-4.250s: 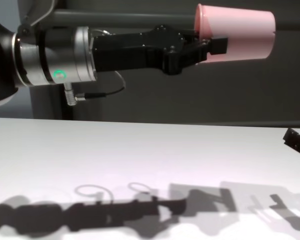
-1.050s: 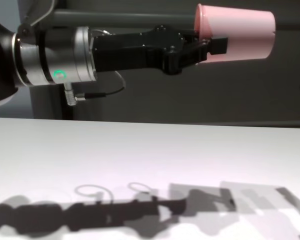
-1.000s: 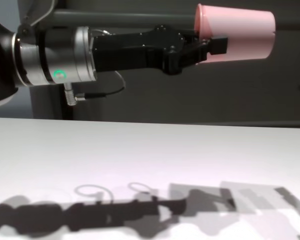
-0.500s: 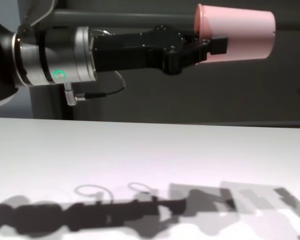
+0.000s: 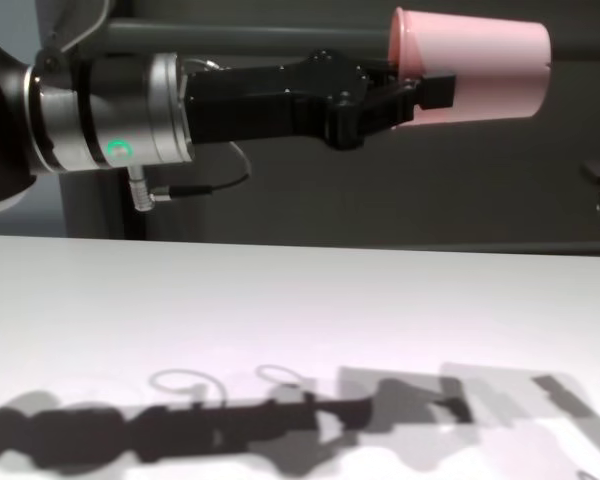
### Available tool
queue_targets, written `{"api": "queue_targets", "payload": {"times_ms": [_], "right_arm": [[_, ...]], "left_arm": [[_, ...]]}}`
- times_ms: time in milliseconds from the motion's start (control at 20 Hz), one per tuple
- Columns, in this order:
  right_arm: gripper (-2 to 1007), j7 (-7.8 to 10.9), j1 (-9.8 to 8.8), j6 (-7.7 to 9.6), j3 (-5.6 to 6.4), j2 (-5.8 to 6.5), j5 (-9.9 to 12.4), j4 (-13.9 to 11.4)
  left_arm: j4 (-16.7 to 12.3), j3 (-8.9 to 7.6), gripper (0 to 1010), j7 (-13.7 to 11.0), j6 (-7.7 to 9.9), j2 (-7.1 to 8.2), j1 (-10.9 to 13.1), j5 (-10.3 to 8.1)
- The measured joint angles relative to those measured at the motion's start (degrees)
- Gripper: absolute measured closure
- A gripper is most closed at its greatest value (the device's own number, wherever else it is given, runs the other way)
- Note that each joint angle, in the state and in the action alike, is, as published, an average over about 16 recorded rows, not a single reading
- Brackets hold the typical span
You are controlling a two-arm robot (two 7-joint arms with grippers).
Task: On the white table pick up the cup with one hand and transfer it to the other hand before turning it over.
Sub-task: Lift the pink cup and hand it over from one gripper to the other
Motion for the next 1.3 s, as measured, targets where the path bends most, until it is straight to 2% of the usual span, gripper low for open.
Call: {"api": "queue_targets", "payload": {"times_ms": [800, 1300], "right_arm": [[5, 0.13, 2.75, -0.58, -4.40, 0.00, 1.79, 0.91], [5, 0.26, 3.76, -1.20, -6.53, 0.50, 2.43, 0.94]], "left_arm": [[0.00, 0.00, 961, 0.00, 0.00, 0.00, 0.00, 0.00], [0.00, 0.00, 961, 0.00, 0.00, 0.00, 0.00, 0.00]]}}
